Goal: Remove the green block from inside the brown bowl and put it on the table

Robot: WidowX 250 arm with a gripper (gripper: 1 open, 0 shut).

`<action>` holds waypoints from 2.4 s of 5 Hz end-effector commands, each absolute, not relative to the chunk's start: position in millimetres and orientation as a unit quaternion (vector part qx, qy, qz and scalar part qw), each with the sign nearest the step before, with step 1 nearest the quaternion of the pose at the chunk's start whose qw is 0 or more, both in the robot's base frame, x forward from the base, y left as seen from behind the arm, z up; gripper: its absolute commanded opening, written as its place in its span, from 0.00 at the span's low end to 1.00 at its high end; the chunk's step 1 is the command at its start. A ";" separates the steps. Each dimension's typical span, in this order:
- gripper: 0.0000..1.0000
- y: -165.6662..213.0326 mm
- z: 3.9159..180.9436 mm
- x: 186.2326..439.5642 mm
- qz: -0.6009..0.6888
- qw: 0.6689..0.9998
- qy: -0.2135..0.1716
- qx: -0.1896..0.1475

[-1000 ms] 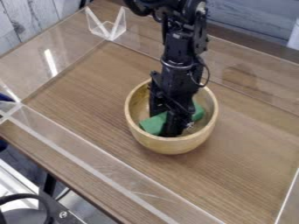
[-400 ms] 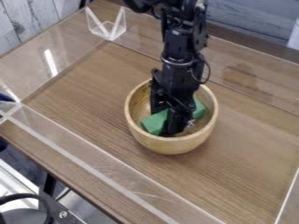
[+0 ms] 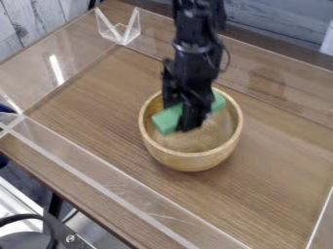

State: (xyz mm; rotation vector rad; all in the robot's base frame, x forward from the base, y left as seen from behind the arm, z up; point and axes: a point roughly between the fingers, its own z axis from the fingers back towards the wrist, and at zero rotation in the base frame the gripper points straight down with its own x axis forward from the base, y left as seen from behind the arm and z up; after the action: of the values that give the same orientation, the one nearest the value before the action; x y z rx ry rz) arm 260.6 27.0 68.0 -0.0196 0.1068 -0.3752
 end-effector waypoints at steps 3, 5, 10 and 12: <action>0.00 139.3 91.5 279.5 -0.058 0.998 0.009 0.013; 0.00 160.8 56.1 273.6 -0.043 0.998 0.036 0.012; 0.00 159.7 60.1 278.2 -0.023 0.999 0.022 0.014; 0.00 159.4 62.0 279.1 -0.018 1.000 0.018 0.014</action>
State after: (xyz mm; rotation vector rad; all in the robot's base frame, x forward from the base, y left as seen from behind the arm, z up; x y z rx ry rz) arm 266.6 151.4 34.6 -0.0233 0.1237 -0.0394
